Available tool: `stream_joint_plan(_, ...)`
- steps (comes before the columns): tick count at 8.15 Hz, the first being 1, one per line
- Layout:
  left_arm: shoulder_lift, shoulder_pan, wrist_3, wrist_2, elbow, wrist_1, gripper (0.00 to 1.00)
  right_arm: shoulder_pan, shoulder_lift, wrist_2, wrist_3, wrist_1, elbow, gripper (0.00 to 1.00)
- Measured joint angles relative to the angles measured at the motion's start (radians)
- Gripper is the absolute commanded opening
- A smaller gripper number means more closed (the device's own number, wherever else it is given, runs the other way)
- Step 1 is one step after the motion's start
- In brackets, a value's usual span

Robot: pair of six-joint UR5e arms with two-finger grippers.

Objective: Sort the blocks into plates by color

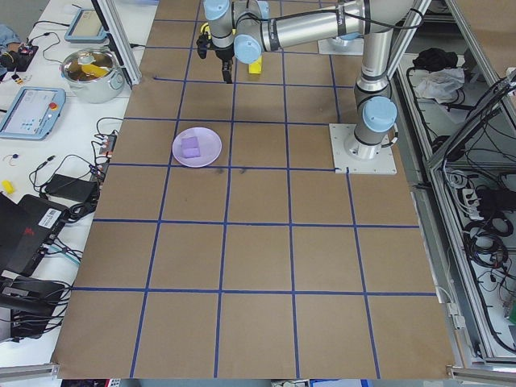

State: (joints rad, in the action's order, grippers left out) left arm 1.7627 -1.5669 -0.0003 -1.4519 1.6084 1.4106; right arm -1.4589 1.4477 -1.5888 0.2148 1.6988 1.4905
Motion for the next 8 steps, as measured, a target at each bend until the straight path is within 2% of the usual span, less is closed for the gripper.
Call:
stream_joint_plan(1, -0.037, 0.013, 0.009, -0.034, -0.029, 0.066, 1.0, -0.001, -0.002, 0.004, -0.001, 0.004, 0.002, 1.0)
stream_joint_plan(3, -0.115, 0.018, 0.015, -0.058, -0.113, 0.182, 1.0, -0.012, -0.004, 0.027, -0.001, 0.007, 0.018, 1.0)
stream_joint_plan(5, -0.188, 0.019, 0.015, -0.065, -0.157, 0.218, 1.0, -0.057, -0.022, 0.059, -0.003, 0.018, 0.034, 1.0)
stream_joint_plan(8, -0.225, 0.024, 0.016, -0.068, -0.169, 0.225, 1.0, -0.084, -0.05, 0.073, -0.023, 0.022, 0.04, 1.0)
